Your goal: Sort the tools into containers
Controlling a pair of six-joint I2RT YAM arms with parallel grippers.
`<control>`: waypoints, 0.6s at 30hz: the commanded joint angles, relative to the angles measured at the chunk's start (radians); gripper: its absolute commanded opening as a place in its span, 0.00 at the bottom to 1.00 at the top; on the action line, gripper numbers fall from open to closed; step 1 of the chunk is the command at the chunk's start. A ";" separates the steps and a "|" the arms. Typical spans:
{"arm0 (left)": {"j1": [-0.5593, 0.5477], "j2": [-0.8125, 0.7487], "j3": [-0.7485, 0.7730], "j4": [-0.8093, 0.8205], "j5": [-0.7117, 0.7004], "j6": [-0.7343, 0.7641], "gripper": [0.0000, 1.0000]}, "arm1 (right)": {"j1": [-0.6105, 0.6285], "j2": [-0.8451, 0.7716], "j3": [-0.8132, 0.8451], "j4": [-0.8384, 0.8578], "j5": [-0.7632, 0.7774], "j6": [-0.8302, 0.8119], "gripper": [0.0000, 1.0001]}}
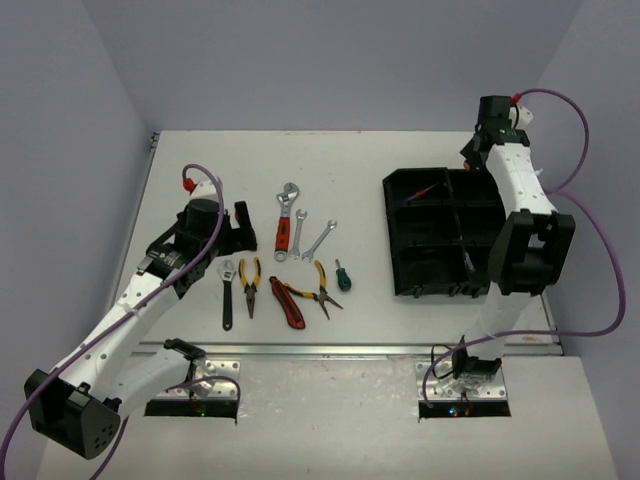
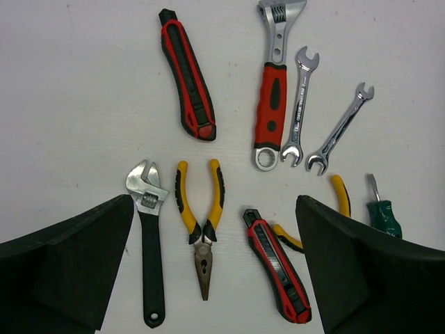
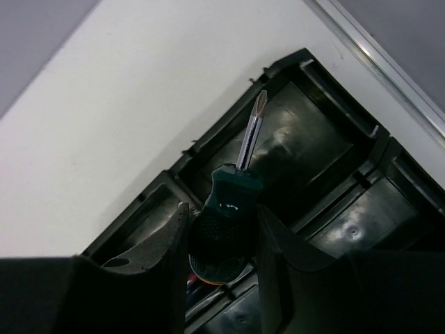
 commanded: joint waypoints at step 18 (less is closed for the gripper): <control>0.009 -0.033 0.006 0.034 0.001 0.020 1.00 | -0.056 0.059 0.085 -0.092 -0.103 -0.020 0.80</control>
